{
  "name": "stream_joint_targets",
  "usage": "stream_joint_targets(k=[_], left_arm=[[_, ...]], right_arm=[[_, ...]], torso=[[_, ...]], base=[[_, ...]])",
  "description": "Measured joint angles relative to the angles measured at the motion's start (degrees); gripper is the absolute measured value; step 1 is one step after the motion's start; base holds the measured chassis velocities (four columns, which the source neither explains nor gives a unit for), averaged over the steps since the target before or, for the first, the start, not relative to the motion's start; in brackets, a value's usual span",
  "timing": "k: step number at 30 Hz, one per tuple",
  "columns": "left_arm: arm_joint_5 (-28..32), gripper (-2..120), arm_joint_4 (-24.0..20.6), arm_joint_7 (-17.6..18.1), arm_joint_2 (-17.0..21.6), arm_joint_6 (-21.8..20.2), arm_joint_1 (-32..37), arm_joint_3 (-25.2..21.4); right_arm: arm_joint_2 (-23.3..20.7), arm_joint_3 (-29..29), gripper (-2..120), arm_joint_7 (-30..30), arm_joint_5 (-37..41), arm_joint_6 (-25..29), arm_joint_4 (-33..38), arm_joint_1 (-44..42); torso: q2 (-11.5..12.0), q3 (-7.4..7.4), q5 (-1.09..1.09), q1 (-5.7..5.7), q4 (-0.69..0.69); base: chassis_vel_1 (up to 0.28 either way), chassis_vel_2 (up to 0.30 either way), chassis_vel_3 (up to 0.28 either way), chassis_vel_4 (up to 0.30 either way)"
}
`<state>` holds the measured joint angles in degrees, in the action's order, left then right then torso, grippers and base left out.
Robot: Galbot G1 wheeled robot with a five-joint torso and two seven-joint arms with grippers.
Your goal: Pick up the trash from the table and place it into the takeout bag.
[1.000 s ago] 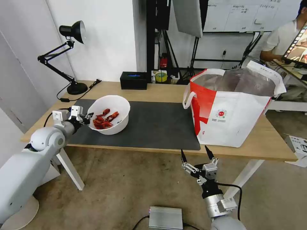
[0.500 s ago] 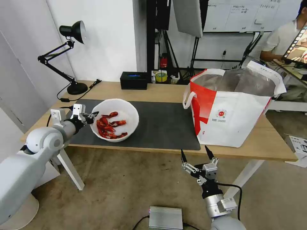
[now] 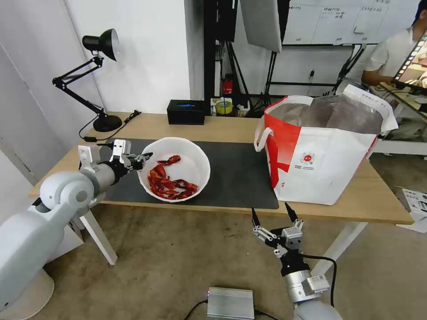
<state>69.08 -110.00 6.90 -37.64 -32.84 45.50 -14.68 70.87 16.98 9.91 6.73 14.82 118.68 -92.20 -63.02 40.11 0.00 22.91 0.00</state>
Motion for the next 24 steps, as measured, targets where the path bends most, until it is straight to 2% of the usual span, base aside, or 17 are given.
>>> stream_joint_targets(k=[5, 8, 13, 16, 18, 24], left_arm=[[4.04, 0, -2.56, 2.28, 0.72, -0.62, -1.18, 1.17], [8.77, 0, -4.79, 5.13, 0.81, -1.11, -4.63, 3.79], [12.45, 0, -5.64, 6.70, 0.47, -1.21, -9.34, 7.73], [15.37, 0, -5.44, 7.29, -1.14, -1.22, -14.82, 12.24], [15.84, 0, -5.17, 7.29, -1.65, -1.21, -16.26, 13.41], [18.73, 0, -3.54, 9.60, -5.89, -1.19, -24.56, 20.68]], right_arm=[[0.00, 0.00, 100, 0.00, 0.00, 0.00, 0.00, 0.00], [0.00, 0.00, 100, 0.00, 0.00, 0.00, 0.00, 0.00], [0.00, 0.00, 100, 0.00, 0.00, 0.00, 0.00, 0.00], [0.00, 0.00, 100, 0.00, 0.00, 0.00, 0.00, 0.00], [0.00, 0.00, 100, 0.00, 0.00, 0.00, 0.00, 0.00], [0.00, 0.00, 100, 0.00, 0.00, 0.00, 0.00, 0.00]], torso=[[0.00, 0.00, 0.00, 0.00, 0.00], [0.00, 0.00, 0.01, 0.00, 0.00], [0.00, 0.00, 0.00, 0.00, 0.00], [0.00, 0.00, 0.00, 0.00, -0.01], [0.00, 0.00, 0.01, 0.00, -0.01], [0.00, 0.01, 0.01, 0.00, -0.01]], base=[[0.000, 0.000, 0.000, 0.000], [0.000, 0.000, 0.000, 0.000], [0.000, 0.000, 0.000, 0.000], [0.000, 0.000, 0.000, 0.000], [0.000, 0.000, 0.000, 0.000], [0.000, 0.000, 0.000, 0.000]])
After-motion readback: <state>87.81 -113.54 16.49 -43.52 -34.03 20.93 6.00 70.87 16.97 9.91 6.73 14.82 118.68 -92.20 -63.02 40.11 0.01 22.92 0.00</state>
